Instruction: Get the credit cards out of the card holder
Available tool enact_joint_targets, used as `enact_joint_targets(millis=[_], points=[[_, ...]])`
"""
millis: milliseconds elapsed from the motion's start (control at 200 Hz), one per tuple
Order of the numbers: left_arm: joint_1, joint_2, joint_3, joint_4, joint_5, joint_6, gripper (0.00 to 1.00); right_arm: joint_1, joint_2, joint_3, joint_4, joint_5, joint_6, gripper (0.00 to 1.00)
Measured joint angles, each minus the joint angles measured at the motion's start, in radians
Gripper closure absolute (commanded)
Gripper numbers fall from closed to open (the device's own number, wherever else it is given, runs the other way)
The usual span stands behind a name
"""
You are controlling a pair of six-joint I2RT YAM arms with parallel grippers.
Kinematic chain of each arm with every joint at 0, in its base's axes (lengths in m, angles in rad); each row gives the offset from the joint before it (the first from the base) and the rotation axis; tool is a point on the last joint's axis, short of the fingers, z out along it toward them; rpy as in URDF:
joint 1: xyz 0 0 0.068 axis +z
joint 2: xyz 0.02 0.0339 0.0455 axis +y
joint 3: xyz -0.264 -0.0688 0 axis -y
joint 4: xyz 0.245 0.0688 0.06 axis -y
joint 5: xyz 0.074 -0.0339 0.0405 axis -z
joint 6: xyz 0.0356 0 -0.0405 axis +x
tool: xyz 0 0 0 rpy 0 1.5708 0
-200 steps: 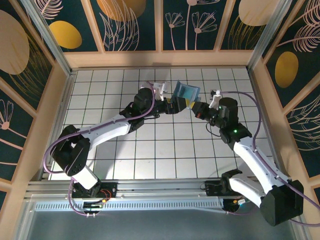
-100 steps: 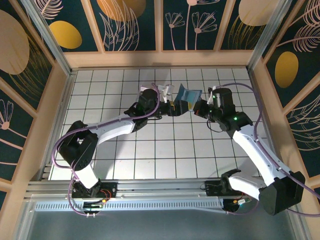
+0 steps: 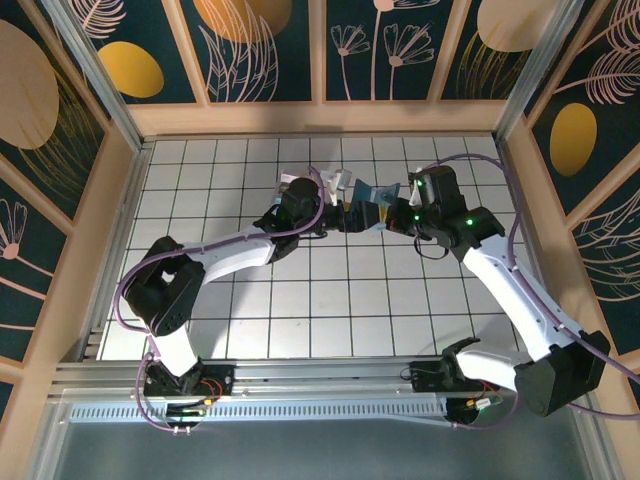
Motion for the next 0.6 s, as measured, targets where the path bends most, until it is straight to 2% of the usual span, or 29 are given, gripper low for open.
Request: enact_joint_targets(millis=[350,596], points=[[0.003,0.013,0.000,0.030,0.015,-0.019,0.02,0.002,0.000,0.008,-0.005,-0.001,-0.003,1.00],[0.007,0.018,-0.001,0.075,0.015,-0.032,0.01,0.004,0.018,0.077,-0.047,-0.008,-0.012,1.00]])
